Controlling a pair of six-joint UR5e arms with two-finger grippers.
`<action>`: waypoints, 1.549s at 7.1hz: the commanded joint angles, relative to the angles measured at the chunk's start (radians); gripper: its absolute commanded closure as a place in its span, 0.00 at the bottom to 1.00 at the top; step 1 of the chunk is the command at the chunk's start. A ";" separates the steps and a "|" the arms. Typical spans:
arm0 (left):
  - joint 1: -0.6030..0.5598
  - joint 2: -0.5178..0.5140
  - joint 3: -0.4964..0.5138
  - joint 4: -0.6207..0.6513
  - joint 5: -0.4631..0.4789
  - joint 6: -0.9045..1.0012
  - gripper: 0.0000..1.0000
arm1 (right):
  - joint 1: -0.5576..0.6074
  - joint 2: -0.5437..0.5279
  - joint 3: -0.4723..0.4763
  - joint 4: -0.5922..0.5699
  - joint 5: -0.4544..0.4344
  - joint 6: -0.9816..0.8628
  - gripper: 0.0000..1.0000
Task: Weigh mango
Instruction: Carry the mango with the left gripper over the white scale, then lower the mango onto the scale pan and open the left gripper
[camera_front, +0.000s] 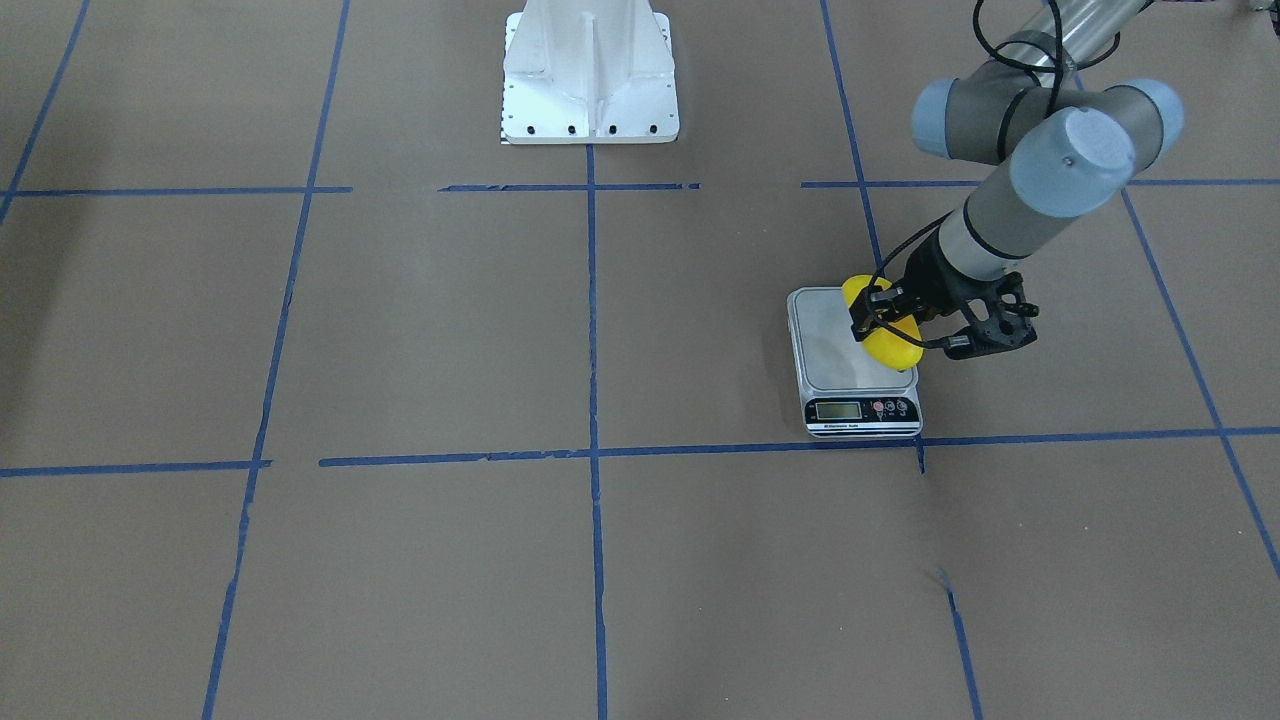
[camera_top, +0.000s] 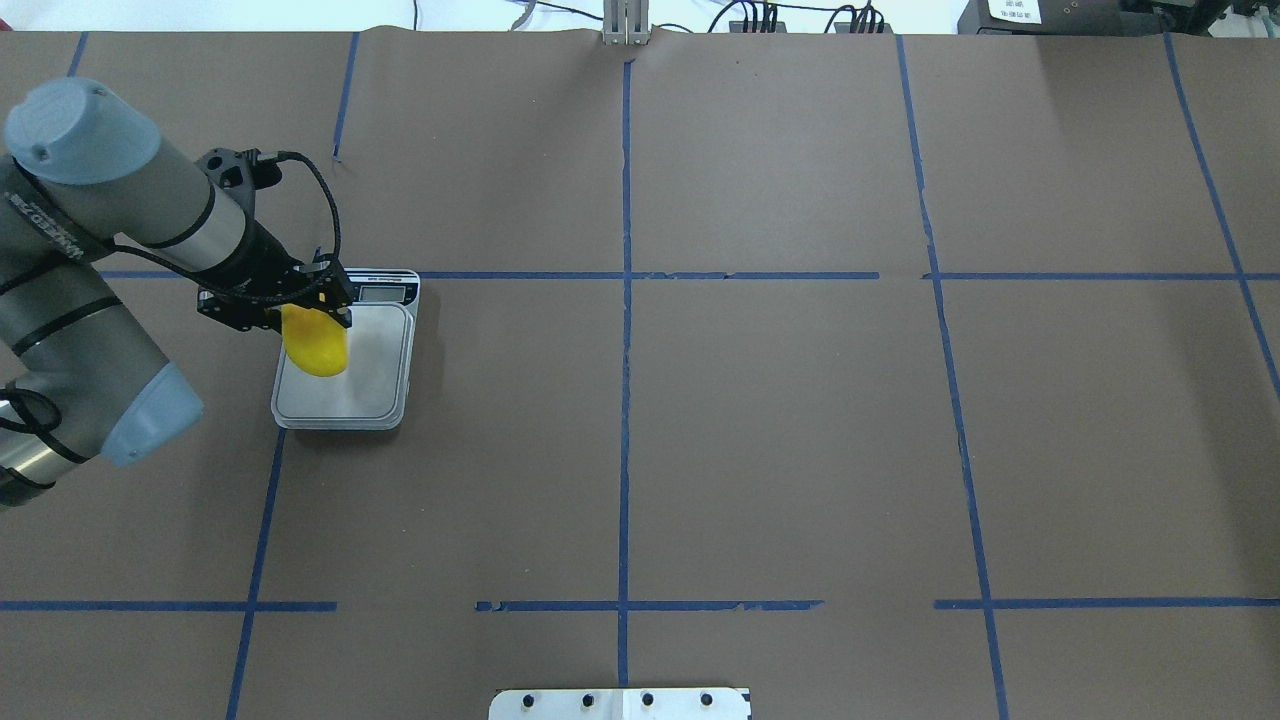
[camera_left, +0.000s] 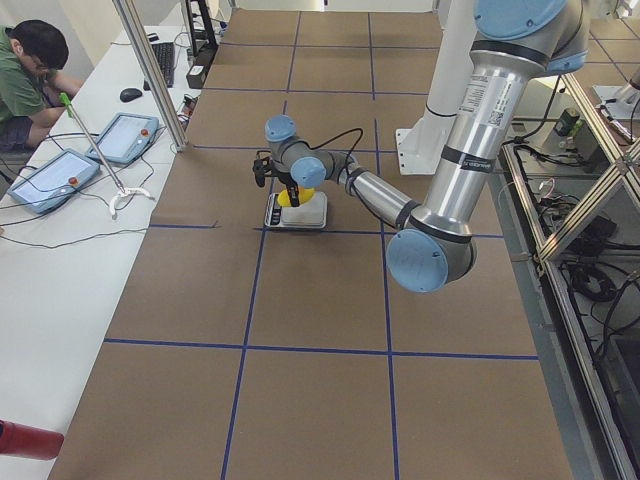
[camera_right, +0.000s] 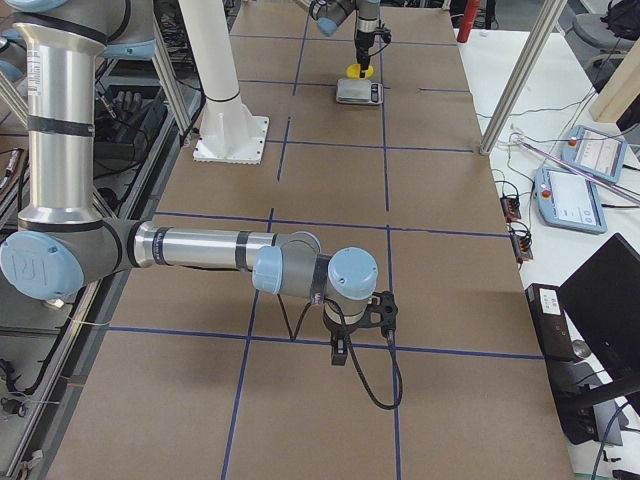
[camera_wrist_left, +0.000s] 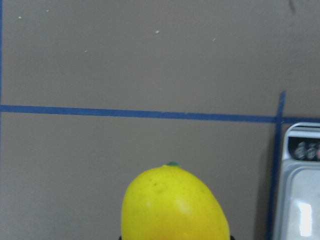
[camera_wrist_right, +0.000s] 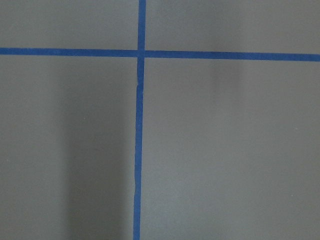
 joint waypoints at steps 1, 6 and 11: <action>0.025 -0.019 0.047 -0.016 0.020 -0.003 1.00 | 0.000 0.000 0.000 -0.001 0.000 0.000 0.00; 0.018 -0.010 0.043 -0.050 0.071 0.073 0.00 | 0.000 0.000 0.000 0.001 0.000 0.000 0.00; -0.347 0.074 -0.148 0.308 0.030 0.653 0.00 | 0.000 0.000 0.000 -0.001 0.000 0.000 0.00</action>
